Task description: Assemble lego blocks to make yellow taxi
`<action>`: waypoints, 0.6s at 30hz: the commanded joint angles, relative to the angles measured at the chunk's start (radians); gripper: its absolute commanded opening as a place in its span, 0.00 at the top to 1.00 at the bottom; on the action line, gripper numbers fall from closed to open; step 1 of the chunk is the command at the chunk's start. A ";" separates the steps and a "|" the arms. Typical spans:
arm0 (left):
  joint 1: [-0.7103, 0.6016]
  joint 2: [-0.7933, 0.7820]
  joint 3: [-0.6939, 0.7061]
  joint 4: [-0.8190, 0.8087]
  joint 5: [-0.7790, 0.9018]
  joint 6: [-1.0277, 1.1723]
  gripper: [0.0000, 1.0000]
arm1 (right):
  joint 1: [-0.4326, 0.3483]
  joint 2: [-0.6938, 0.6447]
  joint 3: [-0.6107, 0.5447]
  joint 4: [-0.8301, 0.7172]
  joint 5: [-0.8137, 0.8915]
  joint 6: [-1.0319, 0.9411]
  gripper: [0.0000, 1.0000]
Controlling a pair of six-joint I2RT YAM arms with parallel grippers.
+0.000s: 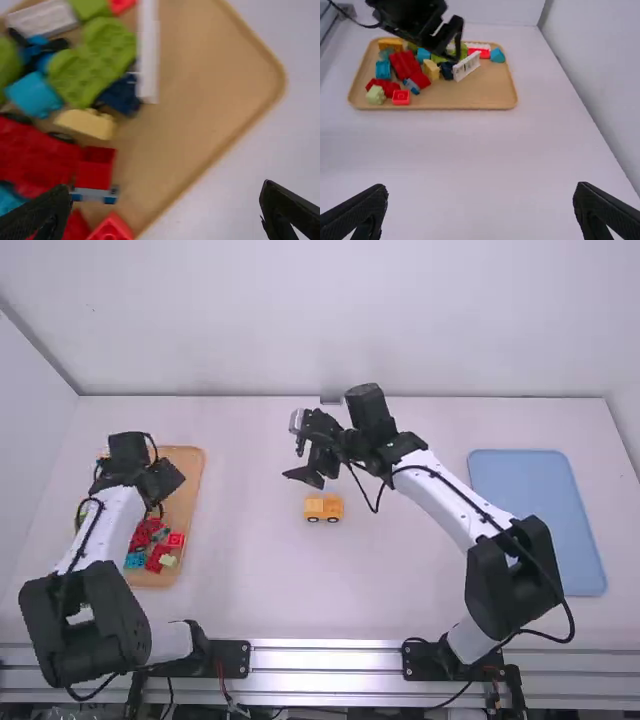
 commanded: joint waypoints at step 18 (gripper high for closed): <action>0.089 0.127 0.233 -0.254 0.031 -0.085 0.01 | 0.013 -0.003 0.017 0.034 0.056 0.033 0.02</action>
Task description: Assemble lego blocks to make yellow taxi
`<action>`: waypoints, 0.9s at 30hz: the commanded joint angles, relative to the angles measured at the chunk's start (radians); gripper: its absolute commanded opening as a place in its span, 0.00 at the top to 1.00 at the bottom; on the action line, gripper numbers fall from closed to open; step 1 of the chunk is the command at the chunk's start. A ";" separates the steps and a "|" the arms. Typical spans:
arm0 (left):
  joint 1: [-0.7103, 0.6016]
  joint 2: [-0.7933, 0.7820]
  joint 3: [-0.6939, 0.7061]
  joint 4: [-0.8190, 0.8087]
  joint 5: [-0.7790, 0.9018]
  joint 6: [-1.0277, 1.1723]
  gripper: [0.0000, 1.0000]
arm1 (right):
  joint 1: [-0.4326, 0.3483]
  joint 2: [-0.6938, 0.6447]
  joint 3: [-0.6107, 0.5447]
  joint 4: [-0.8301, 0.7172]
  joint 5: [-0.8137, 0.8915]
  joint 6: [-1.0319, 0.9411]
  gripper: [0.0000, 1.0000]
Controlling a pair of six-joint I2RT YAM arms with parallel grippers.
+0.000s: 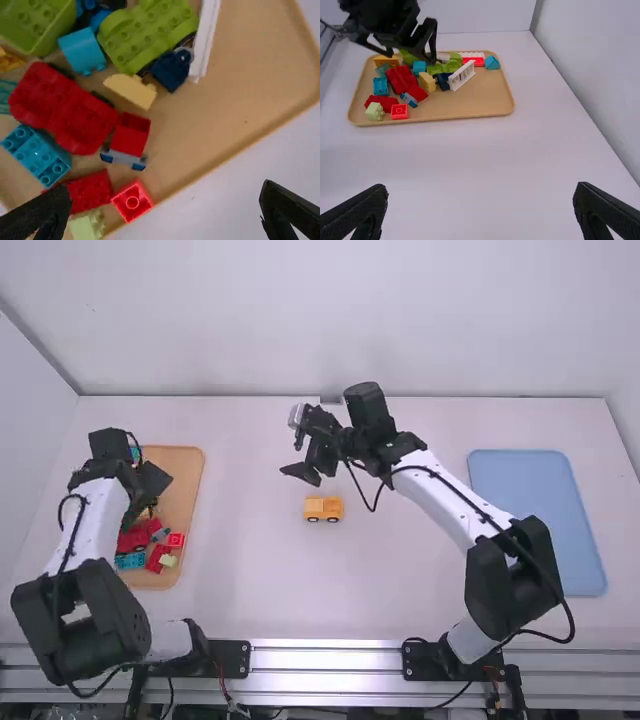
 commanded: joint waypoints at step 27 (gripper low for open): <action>0.154 0.491 0.375 -0.303 0.081 -0.428 0.01 | -0.047 0.051 0.017 0.004 0.049 0.035 0.02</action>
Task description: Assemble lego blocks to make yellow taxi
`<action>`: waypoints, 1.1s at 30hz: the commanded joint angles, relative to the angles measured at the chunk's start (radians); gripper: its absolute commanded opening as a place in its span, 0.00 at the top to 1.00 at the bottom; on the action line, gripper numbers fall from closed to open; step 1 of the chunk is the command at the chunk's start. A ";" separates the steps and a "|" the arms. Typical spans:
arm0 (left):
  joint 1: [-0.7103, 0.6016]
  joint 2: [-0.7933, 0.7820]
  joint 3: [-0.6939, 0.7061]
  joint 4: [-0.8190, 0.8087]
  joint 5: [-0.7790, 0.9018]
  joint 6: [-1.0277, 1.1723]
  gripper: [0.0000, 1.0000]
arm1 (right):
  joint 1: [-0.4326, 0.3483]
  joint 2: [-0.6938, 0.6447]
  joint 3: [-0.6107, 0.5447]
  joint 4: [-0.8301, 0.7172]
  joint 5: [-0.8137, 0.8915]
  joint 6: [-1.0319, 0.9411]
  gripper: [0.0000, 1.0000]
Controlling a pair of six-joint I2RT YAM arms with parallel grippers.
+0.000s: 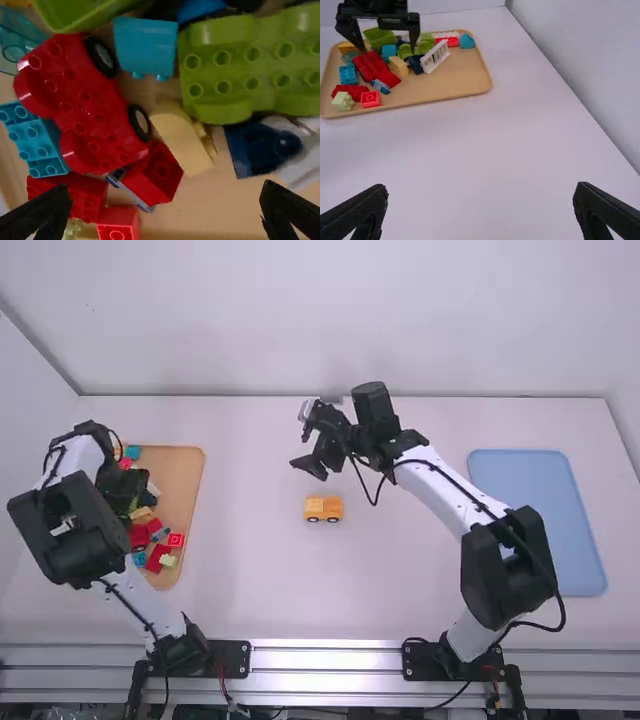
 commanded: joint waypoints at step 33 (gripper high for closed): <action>0.013 -0.008 -0.138 0.200 0.046 0.001 0.51 | -0.002 0.015 0.016 -0.013 -0.003 0.005 0.01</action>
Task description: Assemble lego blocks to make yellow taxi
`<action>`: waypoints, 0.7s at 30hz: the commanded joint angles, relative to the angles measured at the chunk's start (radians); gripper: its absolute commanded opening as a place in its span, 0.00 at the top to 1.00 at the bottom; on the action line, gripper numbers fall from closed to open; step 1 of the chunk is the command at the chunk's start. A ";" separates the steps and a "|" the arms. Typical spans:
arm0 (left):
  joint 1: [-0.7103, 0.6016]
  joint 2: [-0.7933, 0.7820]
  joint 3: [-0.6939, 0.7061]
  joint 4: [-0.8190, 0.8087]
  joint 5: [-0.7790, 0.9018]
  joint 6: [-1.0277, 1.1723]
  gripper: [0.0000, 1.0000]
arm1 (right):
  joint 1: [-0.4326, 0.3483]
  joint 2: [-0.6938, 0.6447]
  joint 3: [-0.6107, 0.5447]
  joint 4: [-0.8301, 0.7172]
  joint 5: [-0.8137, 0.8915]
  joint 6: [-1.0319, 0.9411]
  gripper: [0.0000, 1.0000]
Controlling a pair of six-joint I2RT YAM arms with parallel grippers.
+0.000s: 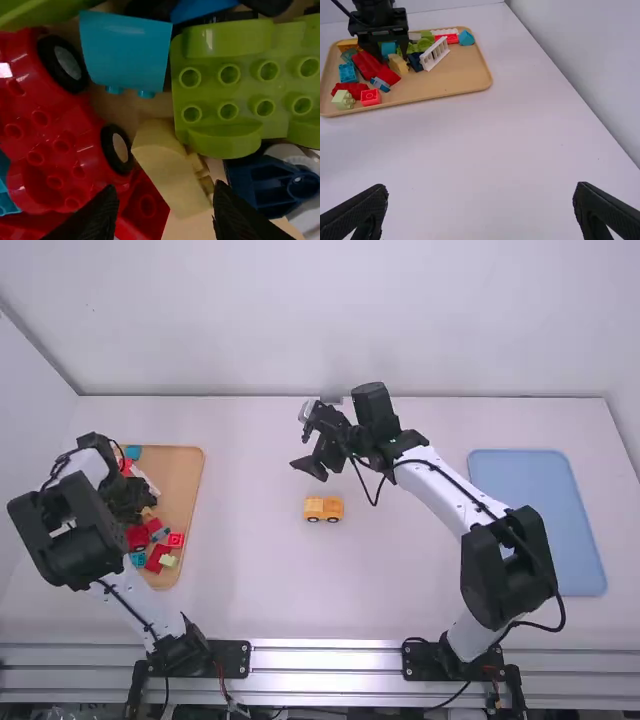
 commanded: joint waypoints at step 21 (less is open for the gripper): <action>-0.003 -0.007 -0.051 0.044 0.002 -0.108 0.61 | 0.000 0.015 0.016 -0.005 -0.002 0.001 0.02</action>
